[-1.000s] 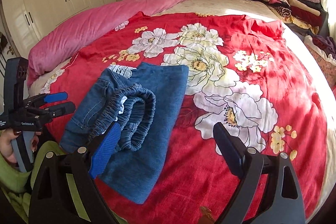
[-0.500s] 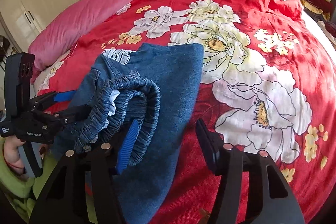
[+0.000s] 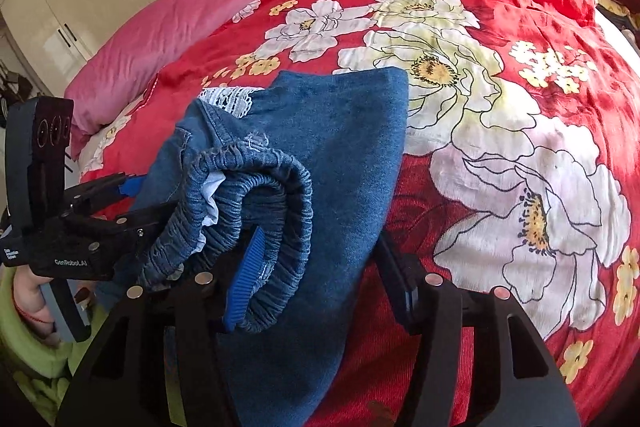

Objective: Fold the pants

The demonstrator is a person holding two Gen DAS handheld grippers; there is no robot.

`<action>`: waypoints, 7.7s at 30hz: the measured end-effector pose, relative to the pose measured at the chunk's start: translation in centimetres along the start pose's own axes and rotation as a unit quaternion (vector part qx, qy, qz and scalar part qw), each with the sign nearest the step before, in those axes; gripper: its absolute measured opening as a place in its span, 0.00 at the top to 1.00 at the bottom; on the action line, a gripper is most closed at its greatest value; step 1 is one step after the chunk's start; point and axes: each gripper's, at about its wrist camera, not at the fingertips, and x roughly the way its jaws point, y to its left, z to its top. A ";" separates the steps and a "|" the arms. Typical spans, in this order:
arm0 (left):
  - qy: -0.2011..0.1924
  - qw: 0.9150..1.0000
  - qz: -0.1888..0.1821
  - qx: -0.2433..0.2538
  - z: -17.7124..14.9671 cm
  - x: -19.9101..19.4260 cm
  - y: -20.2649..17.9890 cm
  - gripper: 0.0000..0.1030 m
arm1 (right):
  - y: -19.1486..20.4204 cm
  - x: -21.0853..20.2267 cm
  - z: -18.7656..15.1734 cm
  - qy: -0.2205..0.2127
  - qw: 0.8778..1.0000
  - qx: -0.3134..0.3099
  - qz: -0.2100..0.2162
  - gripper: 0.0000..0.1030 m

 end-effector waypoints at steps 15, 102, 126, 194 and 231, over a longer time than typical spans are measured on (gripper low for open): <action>-0.042 0.999 0.011 0.023 1.0 -2.6 -1.4 0.73 | 3.8 -3.3 1.3 -0.059 0.996 -0.067 0.005 0.88; -0.064 0.997 0.039 0.011 7.2 0.3 0.1 0.71 | 1.3 0.9 8.4 -0.066 0.996 -0.038 -0.050 0.85; -0.036 0.998 0.056 0.000 6.6 2.1 1.2 0.49 | -1.3 3.2 7.1 -0.031 0.995 0.001 -0.098 0.47; -0.107 0.990 0.093 0.013 -4.7 -10.6 -1.5 0.09 | 4.2 -10.9 -5.4 -0.146 0.977 -0.010 -0.156 0.04; -0.087 0.991 0.098 -0.012 -5.5 -9.5 -0.1 0.09 | 5.2 -8.2 -5.3 -0.124 0.982 -0.013 -0.142 0.04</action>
